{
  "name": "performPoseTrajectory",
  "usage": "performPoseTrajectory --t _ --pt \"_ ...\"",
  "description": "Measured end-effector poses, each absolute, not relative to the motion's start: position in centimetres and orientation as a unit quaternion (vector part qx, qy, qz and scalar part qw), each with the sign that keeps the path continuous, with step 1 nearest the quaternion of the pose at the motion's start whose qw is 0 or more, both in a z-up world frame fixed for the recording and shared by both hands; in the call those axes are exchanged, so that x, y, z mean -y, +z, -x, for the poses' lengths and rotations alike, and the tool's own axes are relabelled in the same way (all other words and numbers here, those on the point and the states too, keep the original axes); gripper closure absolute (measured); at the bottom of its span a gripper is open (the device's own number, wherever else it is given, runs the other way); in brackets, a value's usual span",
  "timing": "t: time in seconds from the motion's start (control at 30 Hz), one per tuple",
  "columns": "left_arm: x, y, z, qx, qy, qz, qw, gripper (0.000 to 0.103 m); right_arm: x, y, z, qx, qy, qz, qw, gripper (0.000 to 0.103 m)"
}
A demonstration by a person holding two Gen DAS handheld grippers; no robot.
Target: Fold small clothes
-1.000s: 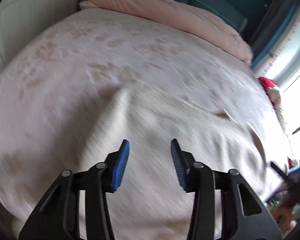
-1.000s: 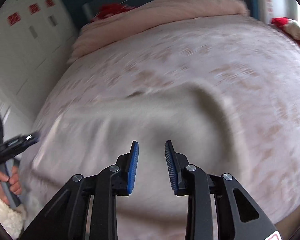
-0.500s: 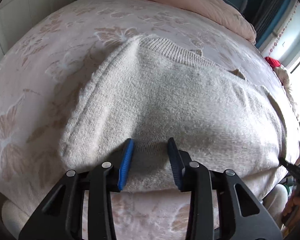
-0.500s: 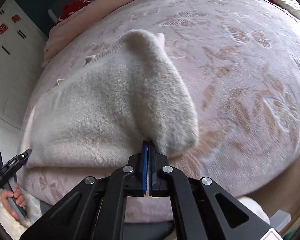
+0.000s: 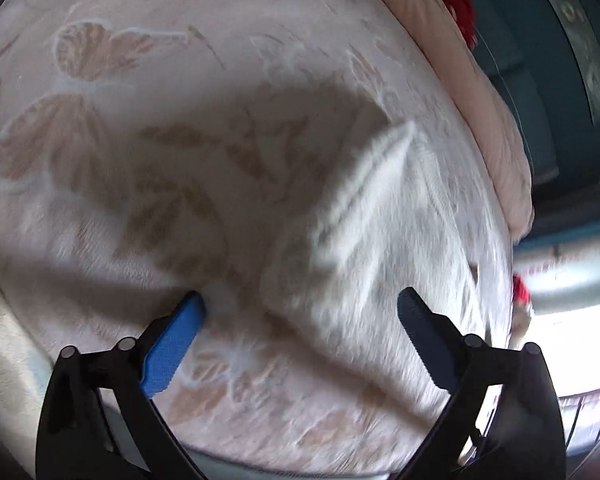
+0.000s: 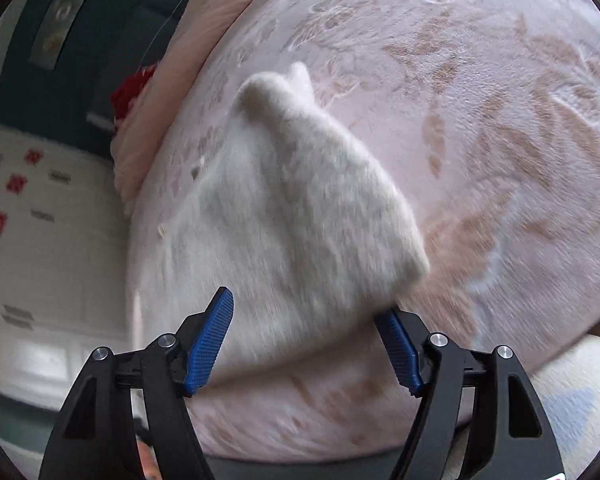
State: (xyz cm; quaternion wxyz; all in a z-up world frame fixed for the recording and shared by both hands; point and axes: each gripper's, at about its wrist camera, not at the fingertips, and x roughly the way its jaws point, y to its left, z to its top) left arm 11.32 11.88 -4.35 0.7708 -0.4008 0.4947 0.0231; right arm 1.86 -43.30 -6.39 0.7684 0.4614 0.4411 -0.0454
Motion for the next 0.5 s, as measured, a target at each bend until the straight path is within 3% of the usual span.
performPoseTrajectory --t 0.03,0.07,0.1,0.17,0.37,0.5 --pt "-11.7 -4.2 -11.5 -0.488 0.022 0.404 0.773 0.007 43.7 -6.7 -2.2 -0.435 -0.049 -0.482 0.759 0.033" --pt "-11.7 -3.9 -12.0 -0.480 0.015 0.411 0.774 0.021 44.0 -6.8 -2.7 -0.426 -0.051 -0.497 0.754 0.051" --pt "-11.6 -3.5 -12.7 -0.479 0.000 0.419 0.771 0.058 44.1 -6.4 -3.3 -0.420 -0.051 -0.501 0.755 0.087" --pt "-11.9 -2.1 -13.5 -0.488 0.007 0.402 0.775 0.085 44.4 -4.4 -3.5 -0.400 -0.033 -0.501 0.767 0.087" --pt "-14.5 4.3 -10.7 -0.470 -0.020 0.389 0.792 0.090 42.1 4.8 -1.1 -0.380 0.022 -0.408 0.830 0.089" --pt "-14.8 1.3 -7.7 -0.518 0.008 0.347 0.781 0.090 42.5 -0.1 2.2 -0.465 -0.038 -0.351 0.812 0.088"
